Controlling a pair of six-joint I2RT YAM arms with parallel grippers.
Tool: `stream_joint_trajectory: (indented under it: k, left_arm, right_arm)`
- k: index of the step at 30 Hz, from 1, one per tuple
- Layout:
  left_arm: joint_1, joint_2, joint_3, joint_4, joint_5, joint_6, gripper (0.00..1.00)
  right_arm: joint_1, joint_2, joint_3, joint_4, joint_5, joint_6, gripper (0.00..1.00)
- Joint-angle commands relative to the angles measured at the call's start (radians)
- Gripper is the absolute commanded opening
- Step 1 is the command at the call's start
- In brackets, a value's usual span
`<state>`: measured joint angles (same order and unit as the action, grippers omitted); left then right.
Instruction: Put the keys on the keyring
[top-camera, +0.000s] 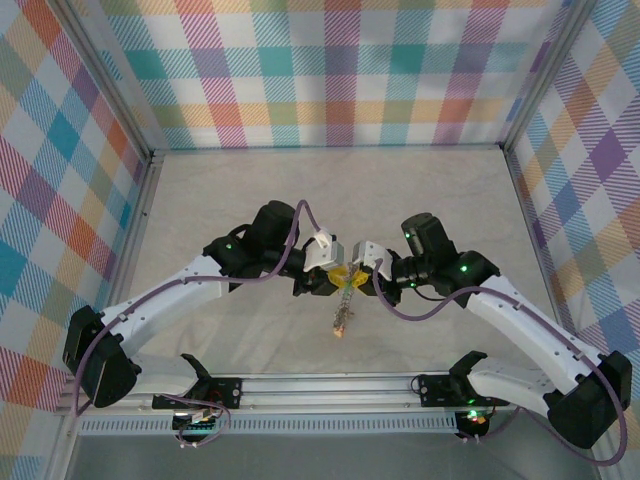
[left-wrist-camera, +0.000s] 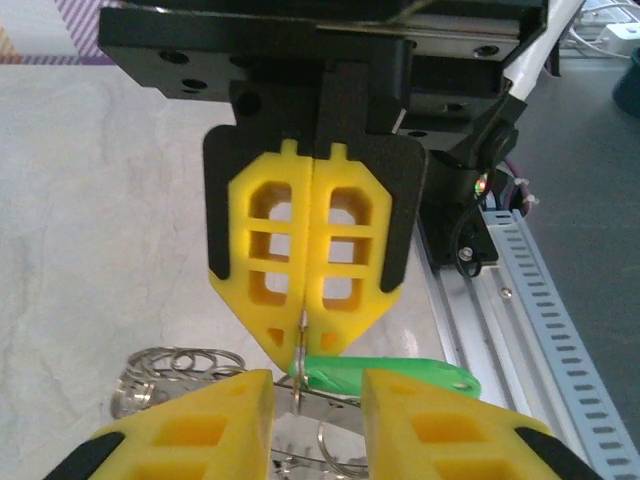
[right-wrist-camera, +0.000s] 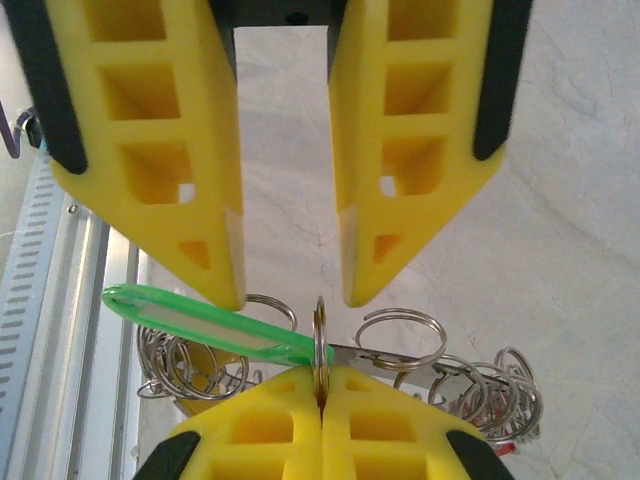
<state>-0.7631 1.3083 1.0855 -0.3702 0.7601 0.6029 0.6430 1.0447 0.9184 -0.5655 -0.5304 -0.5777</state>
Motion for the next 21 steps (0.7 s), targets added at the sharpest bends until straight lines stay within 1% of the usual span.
stream_joint_trajectory:
  k: [1, 4, 8, 12, 14, 18, 19, 21]
  left_arm:
    - [0.007, -0.001, 0.026, -0.036, 0.042, 0.010, 0.31]
    - [0.006, 0.020, 0.033, -0.041, 0.036, 0.007, 0.30]
    - [0.005, 0.029, 0.025, 0.000, 0.017, -0.014, 0.28]
    - [0.002, 0.028, 0.024, 0.026, 0.009, -0.016, 0.24]
    - [0.002, 0.027, 0.024, 0.032, 0.012, -0.015, 0.20]
    - [0.002, 0.025, 0.024, 0.039, 0.018, -0.015, 0.18]
    - [0.002, 0.023, 0.023, 0.038, 0.020, -0.013, 0.16]
    - [0.002, 0.024, 0.025, 0.032, 0.021, -0.007, 0.05]
  right_arm:
    - [0.006, 0.000, 0.025, 0.045, -0.029, -0.013, 0.00]
    - [0.006, -0.004, 0.027, 0.055, -0.046, -0.011, 0.00]
    - [0.006, -0.002, 0.033, 0.065, -0.061, -0.010, 0.00]
    - [0.008, 0.009, 0.039, 0.070, -0.072, -0.010, 0.00]
    - [0.010, 0.014, 0.040, 0.073, -0.074, -0.010, 0.00]
    - [0.013, 0.020, 0.040, 0.088, -0.067, -0.010, 0.00]
    - [0.014, 0.024, 0.042, 0.087, -0.065, -0.013, 0.00]
    - [0.015, 0.027, 0.045, 0.086, -0.061, -0.015, 0.00]
